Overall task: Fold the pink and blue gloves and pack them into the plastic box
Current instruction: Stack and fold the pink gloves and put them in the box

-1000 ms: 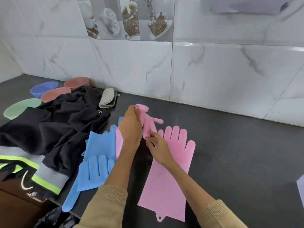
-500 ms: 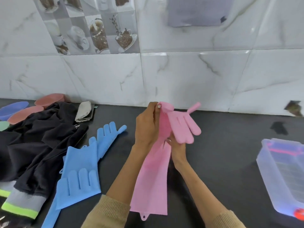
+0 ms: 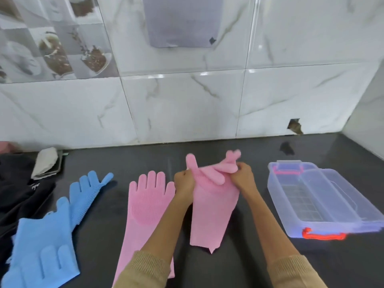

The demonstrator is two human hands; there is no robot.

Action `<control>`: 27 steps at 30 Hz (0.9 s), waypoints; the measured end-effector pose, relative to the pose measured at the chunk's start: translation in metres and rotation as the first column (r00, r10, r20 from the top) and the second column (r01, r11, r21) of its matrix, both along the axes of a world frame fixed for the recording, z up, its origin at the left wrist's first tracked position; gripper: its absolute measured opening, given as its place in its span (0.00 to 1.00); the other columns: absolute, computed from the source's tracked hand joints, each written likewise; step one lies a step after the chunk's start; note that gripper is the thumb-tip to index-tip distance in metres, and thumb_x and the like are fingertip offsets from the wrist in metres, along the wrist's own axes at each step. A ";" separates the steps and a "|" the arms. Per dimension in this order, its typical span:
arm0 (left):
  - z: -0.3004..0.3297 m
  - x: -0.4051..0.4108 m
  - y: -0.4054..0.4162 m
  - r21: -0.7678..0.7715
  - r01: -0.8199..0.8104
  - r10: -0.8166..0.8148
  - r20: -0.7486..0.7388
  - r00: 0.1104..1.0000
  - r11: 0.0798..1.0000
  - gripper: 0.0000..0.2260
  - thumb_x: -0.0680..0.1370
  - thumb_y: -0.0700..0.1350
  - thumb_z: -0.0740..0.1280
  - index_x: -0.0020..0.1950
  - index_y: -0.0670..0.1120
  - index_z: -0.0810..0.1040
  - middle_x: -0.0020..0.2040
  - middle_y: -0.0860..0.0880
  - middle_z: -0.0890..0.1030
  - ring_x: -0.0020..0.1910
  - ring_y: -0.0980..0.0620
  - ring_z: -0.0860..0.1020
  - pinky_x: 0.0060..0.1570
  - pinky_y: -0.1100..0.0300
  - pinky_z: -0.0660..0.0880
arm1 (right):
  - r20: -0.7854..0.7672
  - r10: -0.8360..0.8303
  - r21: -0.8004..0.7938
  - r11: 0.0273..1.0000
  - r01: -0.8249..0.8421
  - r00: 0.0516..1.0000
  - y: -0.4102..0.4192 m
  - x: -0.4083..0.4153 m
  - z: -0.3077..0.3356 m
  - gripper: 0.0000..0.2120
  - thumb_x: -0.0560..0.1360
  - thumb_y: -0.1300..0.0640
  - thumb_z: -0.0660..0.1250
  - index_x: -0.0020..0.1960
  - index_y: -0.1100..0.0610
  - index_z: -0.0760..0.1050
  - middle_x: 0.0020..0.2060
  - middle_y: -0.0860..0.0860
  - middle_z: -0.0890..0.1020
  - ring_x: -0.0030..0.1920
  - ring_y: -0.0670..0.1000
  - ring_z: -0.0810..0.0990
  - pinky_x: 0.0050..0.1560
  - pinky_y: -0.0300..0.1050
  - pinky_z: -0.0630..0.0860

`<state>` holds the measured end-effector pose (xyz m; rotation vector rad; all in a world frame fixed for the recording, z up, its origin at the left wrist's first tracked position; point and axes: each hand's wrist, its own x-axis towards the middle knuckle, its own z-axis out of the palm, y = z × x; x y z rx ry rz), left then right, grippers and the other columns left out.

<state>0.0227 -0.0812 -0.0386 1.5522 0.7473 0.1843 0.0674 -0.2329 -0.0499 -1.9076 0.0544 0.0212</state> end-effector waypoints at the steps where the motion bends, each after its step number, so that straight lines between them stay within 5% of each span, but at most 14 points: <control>1: -0.008 0.000 0.001 0.020 0.045 -0.043 -0.113 0.993 0.999 0.20 0.79 0.57 0.59 0.40 0.41 0.76 0.34 0.46 0.75 0.32 0.49 0.73 0.30 0.61 0.67 | -0.081 0.020 -0.007 1.000 -0.021 0.996 -0.001 0.003 -0.007 0.12 0.76 0.54 0.63 0.41 0.63 0.73 0.36 0.54 0.77 0.37 0.53 0.75 0.34 0.42 0.68; 4: -0.037 0.003 0.005 0.033 0.105 -0.093 -0.257 0.962 0.994 0.26 0.77 0.61 0.59 0.44 0.37 0.78 0.36 0.44 0.77 0.36 0.45 0.76 0.39 0.58 0.72 | -0.279 0.050 0.092 0.995 -0.025 0.959 0.003 0.007 -0.024 0.12 0.74 0.55 0.65 0.37 0.61 0.69 0.32 0.56 0.70 0.31 0.52 0.68 0.28 0.40 0.62; 8: -0.042 0.006 0.014 -0.247 0.041 -0.083 -0.161 0.983 0.968 0.09 0.77 0.41 0.59 0.40 0.38 0.74 0.32 0.46 0.70 0.29 0.51 0.67 0.30 0.60 0.64 | -0.317 0.064 0.174 0.985 -0.008 0.946 0.009 0.016 -0.038 0.08 0.69 0.59 0.68 0.41 0.57 0.69 0.36 0.56 0.67 0.35 0.53 0.68 0.31 0.43 0.63; 10: -0.041 0.012 0.018 -0.250 0.075 -0.102 -0.099 0.990 0.965 0.07 0.75 0.35 0.58 0.47 0.35 0.76 0.37 0.44 0.75 0.34 0.49 0.73 0.36 0.58 0.70 | -0.317 0.056 0.231 0.973 0.020 0.947 0.013 0.022 -0.042 0.11 0.70 0.61 0.70 0.50 0.57 0.73 0.41 0.55 0.70 0.45 0.49 0.64 0.39 0.50 0.71; 11: -0.041 0.013 0.019 -0.242 0.073 -0.092 -0.070 0.993 0.967 0.10 0.74 0.33 0.58 0.52 0.34 0.76 0.42 0.43 0.78 0.39 0.46 0.76 0.41 0.56 0.73 | -0.319 0.048 0.255 0.966 0.037 0.946 0.016 0.024 -0.043 0.17 0.71 0.61 0.71 0.58 0.59 0.73 0.43 0.54 0.72 0.59 0.64 0.77 0.44 0.52 0.75; 12: -0.043 0.015 0.019 -0.242 0.049 -0.063 -0.052 0.997 0.969 0.13 0.74 0.32 0.59 0.56 0.35 0.76 0.47 0.41 0.79 0.46 0.43 0.79 0.46 0.54 0.76 | -0.326 0.035 0.280 0.958 0.061 0.945 0.018 0.027 -0.044 0.24 0.71 0.60 0.71 0.64 0.61 0.70 0.47 0.53 0.73 0.50 0.58 0.78 0.48 0.52 0.77; 13: -0.044 0.016 0.020 -0.243 0.015 -0.028 -0.049 0.998 0.970 0.15 0.74 0.31 0.60 0.59 0.37 0.76 0.52 0.41 0.80 0.51 0.41 0.79 0.51 0.52 0.77 | -0.327 0.030 0.302 0.950 0.075 0.944 0.021 0.028 -0.044 0.28 0.71 0.58 0.72 0.68 0.61 0.67 0.51 0.52 0.74 0.53 0.56 0.77 0.48 0.50 0.78; 16: -0.048 0.017 0.021 -0.123 -0.080 0.075 -0.050 0.996 0.989 0.05 0.76 0.35 0.65 0.48 0.40 0.79 0.44 0.45 0.80 0.49 0.41 0.79 0.53 0.52 0.76 | -0.336 0.076 0.411 0.909 0.073 0.939 0.025 0.027 -0.045 0.30 0.71 0.58 0.73 0.69 0.58 0.65 0.60 0.56 0.76 0.54 0.54 0.78 0.42 0.45 0.77; 18: -0.048 0.014 0.024 -0.019 -0.111 0.110 -0.052 0.993 0.994 0.10 0.76 0.38 0.66 0.35 0.44 0.74 0.36 0.48 0.75 0.43 0.44 0.75 0.47 0.55 0.73 | -0.352 0.140 0.478 0.877 0.049 0.925 0.020 0.023 -0.047 0.31 0.71 0.60 0.73 0.70 0.57 0.63 0.62 0.57 0.75 0.56 0.55 0.78 0.46 0.48 0.78; 22: -0.049 -0.019 0.025 0.105 -0.030 0.039 -0.079 0.996 0.994 0.05 0.76 0.42 0.68 0.45 0.41 0.80 0.43 0.46 0.79 0.46 0.44 0.78 0.53 0.50 0.77 | -0.359 0.240 0.433 0.899 -0.067 0.902 0.000 -0.002 -0.050 0.29 0.71 0.65 0.72 0.68 0.55 0.66 0.61 0.52 0.71 0.58 0.55 0.76 0.45 0.48 0.80; 27: -0.059 -0.060 0.014 0.222 -0.011 0.031 -0.089 0.996 0.975 0.12 0.75 0.40 0.69 0.57 0.38 0.80 0.53 0.44 0.82 0.53 0.45 0.79 0.57 0.54 0.73 | -0.380 0.215 0.271 0.956 -0.114 0.899 -0.014 -0.037 -0.047 0.24 0.69 0.70 0.72 0.62 0.58 0.70 0.56 0.53 0.76 0.55 0.57 0.79 0.43 0.51 0.83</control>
